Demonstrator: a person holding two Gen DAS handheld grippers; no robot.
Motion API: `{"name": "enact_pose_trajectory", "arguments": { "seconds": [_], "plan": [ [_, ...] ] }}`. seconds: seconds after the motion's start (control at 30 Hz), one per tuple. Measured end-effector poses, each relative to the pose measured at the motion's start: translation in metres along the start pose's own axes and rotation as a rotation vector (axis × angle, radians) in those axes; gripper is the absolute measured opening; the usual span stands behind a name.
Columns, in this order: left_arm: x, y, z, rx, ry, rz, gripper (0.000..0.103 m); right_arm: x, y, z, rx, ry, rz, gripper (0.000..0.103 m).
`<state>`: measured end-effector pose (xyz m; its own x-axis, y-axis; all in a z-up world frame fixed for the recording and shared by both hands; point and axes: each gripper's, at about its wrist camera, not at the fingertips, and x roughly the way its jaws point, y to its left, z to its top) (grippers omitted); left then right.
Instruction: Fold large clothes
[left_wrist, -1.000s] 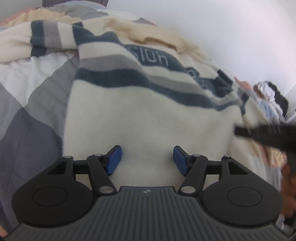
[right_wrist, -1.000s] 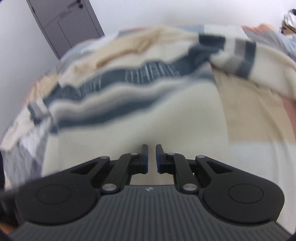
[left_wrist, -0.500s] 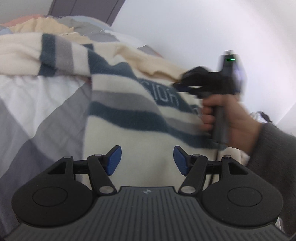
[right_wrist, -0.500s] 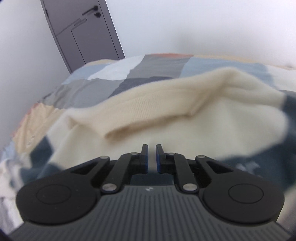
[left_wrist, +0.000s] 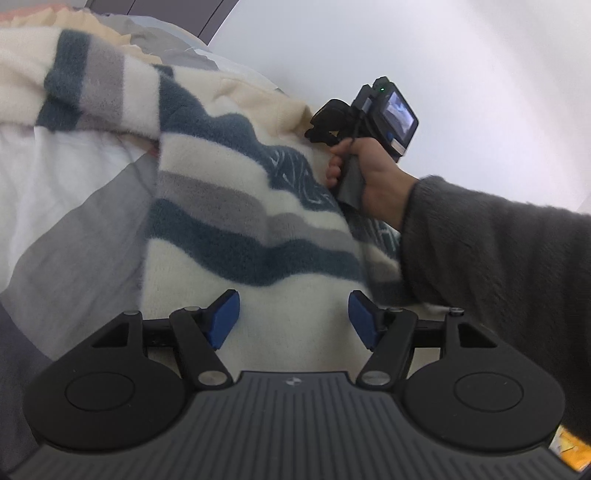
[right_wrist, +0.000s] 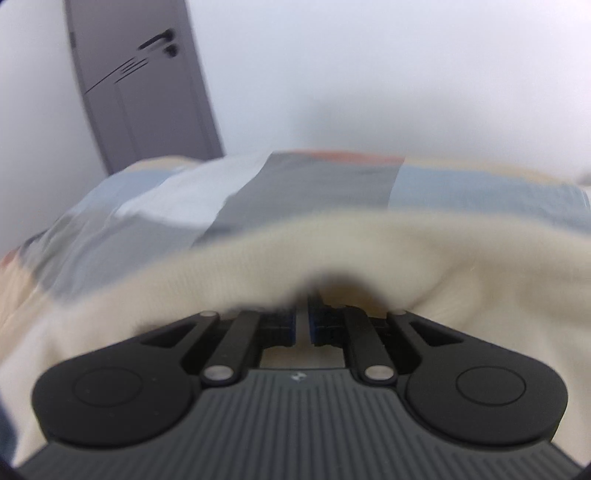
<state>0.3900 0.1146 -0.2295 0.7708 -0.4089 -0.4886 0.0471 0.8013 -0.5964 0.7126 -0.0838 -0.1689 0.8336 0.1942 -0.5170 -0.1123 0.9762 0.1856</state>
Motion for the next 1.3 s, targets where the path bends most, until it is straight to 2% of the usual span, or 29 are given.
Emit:
{"name": "enact_pose_trajectory", "arguments": {
  "seconds": [0.2, 0.43, 0.7, 0.8, 0.9, 1.07, 1.17, 1.27, 1.3],
  "plan": [
    [0.004, 0.003, 0.002, -0.021, -0.009, -0.011, 0.07, 0.022, -0.002, 0.01, 0.043, 0.003, -0.04, 0.009],
    [0.004, 0.008, 0.005, -0.013, -0.001, -0.015, 0.07, -0.026, -0.012, -0.001, 0.065, 0.065, 0.014, 0.012],
    [-0.038, 0.008, 0.0, -0.037, -0.003, -0.03, 0.07, -0.143, -0.03, -0.024, 0.01, 0.079, 0.094, 0.012],
    [-0.055, 0.005, 0.003, -0.041, 0.012, -0.042, 0.07, -0.191, -0.039, -0.034, -0.017, 0.065, 0.089, 0.012],
    [-0.073, 0.002, 0.0, -0.049, -0.01, -0.043, 0.07, -0.237, -0.042, -0.052, -0.072, 0.076, 0.065, 0.012],
    [-0.087, -0.007, -0.011, -0.032, 0.012, -0.001, 0.07, -0.313, -0.057, -0.087, -0.021, 0.102, 0.077, 0.012],
    [-0.094, -0.011, -0.022, -0.046, 0.053, 0.031, 0.07, -0.351, -0.069, -0.11, 0.018, 0.175, 0.03, 0.012],
    [-0.103, -0.016, -0.034, -0.039, 0.086, 0.101, 0.07, -0.381, -0.083, -0.135, 0.072, 0.286, -0.095, 0.013],
    [-0.106, -0.017, -0.039, -0.044, 0.096, 0.122, 0.07, -0.39, -0.089, -0.143, 0.108, 0.314, -0.109, 0.013]
  ]
}}
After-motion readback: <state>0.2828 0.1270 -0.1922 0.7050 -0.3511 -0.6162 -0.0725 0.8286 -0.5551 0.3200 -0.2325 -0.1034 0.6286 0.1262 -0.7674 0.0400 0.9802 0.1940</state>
